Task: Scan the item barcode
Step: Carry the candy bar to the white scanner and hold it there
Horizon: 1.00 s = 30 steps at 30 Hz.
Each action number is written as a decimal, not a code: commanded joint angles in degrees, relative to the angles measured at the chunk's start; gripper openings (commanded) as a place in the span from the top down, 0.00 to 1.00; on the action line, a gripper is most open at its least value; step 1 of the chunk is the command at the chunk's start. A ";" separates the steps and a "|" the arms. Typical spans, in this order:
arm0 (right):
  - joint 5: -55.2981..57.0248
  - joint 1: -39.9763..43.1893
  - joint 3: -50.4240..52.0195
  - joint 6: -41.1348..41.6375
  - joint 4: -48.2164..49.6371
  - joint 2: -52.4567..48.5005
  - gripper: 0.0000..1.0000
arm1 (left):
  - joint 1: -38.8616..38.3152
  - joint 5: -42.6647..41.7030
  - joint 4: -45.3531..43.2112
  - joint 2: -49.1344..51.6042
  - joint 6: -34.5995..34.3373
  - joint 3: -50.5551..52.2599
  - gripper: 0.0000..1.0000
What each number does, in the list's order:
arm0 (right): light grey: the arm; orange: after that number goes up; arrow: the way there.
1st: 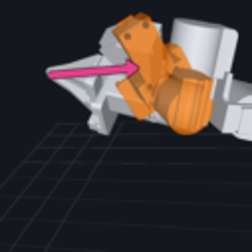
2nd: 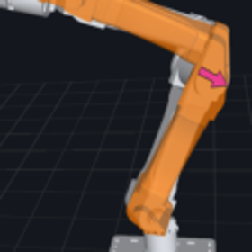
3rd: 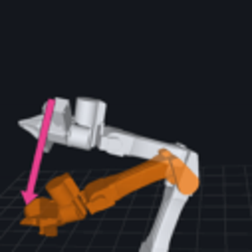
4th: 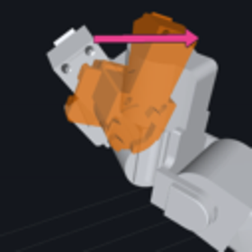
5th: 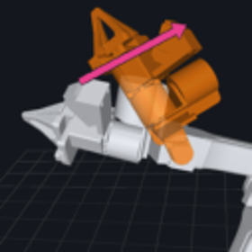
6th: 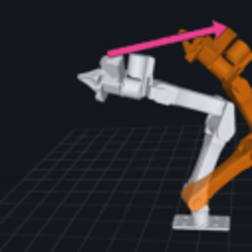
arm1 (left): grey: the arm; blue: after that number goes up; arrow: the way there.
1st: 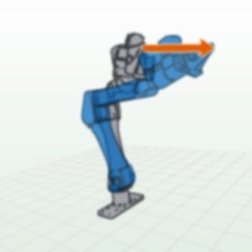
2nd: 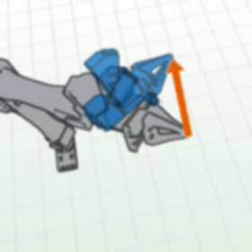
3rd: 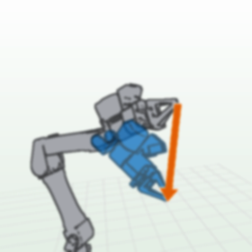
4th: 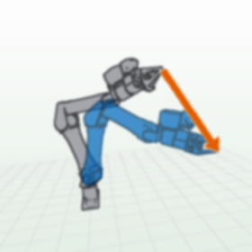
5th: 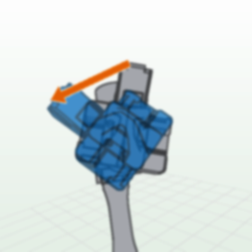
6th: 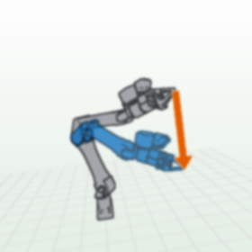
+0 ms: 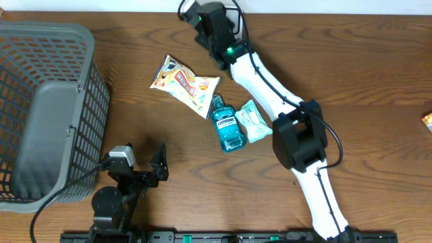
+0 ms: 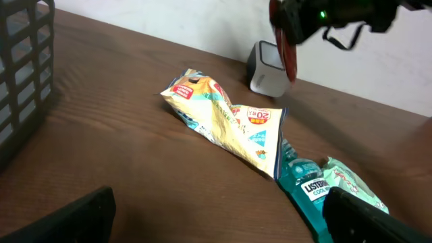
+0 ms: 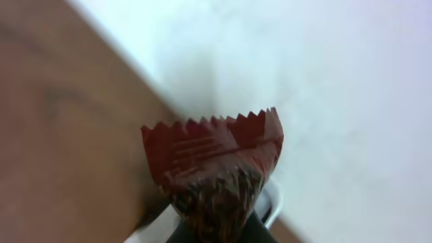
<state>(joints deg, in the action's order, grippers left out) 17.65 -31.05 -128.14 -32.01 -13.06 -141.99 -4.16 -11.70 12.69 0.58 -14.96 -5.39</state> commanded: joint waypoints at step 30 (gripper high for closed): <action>1.75 3.76 -5.33 -10.69 11.45 -6.29 0.99 | 0.28 -0.31 1.38 -0.31 0.33 0.94 0.02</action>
<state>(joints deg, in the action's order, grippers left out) 17.85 -28.10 -132.40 -43.97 1.32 -152.73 -4.16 -11.70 12.69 0.58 -14.96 -5.39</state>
